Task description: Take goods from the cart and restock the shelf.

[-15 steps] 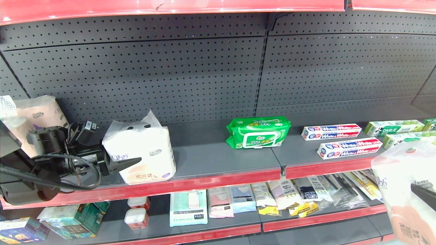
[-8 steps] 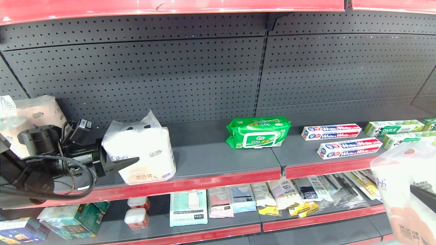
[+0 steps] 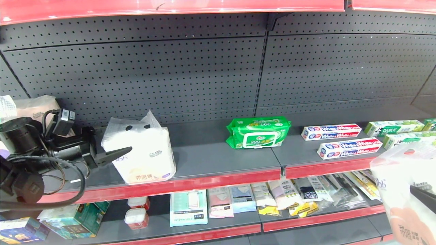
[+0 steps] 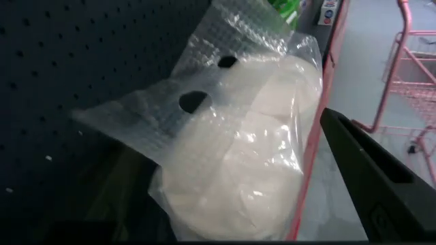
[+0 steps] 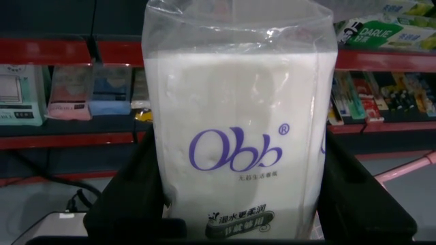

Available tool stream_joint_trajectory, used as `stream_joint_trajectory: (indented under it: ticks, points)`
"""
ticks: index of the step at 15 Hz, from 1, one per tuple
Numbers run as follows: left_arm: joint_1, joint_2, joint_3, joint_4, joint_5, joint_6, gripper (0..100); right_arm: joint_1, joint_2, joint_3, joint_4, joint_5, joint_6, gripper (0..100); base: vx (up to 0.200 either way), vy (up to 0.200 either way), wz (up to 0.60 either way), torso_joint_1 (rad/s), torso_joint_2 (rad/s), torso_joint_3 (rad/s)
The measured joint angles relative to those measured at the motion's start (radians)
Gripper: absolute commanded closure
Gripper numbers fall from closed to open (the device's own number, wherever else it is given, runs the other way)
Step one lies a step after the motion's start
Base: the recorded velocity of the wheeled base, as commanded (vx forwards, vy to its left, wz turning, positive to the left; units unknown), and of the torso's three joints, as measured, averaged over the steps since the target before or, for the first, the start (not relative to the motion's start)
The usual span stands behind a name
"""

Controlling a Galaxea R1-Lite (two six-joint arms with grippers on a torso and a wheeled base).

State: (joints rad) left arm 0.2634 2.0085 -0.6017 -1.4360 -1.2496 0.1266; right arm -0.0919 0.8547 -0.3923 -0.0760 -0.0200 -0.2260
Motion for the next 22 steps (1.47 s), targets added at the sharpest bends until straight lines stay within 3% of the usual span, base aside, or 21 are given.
stream_joint_trajectory:
  ticks: [1, 3, 4, 7, 9, 11, 16, 17, 19, 22]
  points:
    - [0.001, -0.003, 0.0, -0.052, 0.017, -0.037, 0, 0.0, -0.006, 0.003, 0.001, 0.0, 0.0, 100, 0.0, 0.0, 0.0, 0.0, 0.0, 0.0]
    - [0.002, -0.014, 0.0, -0.123, 0.105, -0.165, 0, 0.001, -0.015, 0.005, 0.001, 0.0, 0.001, 100, 0.0, 0.0, 0.0, 0.0, 0.0, 0.0]
    - [0.001, -0.024, -0.001, -0.132, 0.14, -0.183, 0, 0.001, -0.019, 0.006, 0.001, 0.003, 0.001, 100, 0.0, 0.0, 0.0, 0.0, 0.0, 0.0]
    - [0.002, -0.088, 0.023, -0.134, 0.254, -0.205, 0, 0.002, -0.024, 0.005, 0.0, 0.004, 0.002, 100, 0.0, 0.0, 0.0, 0.0, 0.0, 0.0]
    - [0.004, -0.134, 0.028, -0.135, 0.323, -0.243, 0, 0.001, -0.028, 0.005, 0.0, 0.006, 0.004, 100, 0.0, 0.0, 0.0, 0.0, 0.0, 0.0]
    - [0.004, -0.172, 0.049, -0.134, 0.378, -0.251, 0, 0.001, -0.03, 0.006, 0.0, 0.008, 0.004, 100, 0.0, 0.0, 0.0, 0.0, 0.0, 0.0]
    - [0.019, -0.252, 0.145, -0.133, 0.662, -0.253, 0, 0.001, -0.033, 0.004, -0.002, 0.03, 0.014, 100, 0.0, 0.0, 0.0, 0.0, 0.0, 0.0]
    - [0.02, -0.261, 0.147, -0.116, 0.763, -0.253, 0, 0.001, -0.036, 0.002, -0.002, 0.03, 0.014, 100, 0.0, 0.0, 0.0, 0.0, 0.0, 0.0]
    - [0.02, -0.294, 0.145, -0.029, 0.92, -0.253, 0, 0.002, -0.04, -0.007, -0.002, 0.03, 0.013, 100, 0.0, 0.0, 0.0, 0.0, 0.0, 0.0]
    - [0.016, -0.418, 0.137, 0.219, 1.013, -0.287, 0, 0.003, -0.062, -0.009, -0.002, 0.03, 0.007, 100, 0.0, 0.0, 0.0, 0.0, 0.0, 0.0]
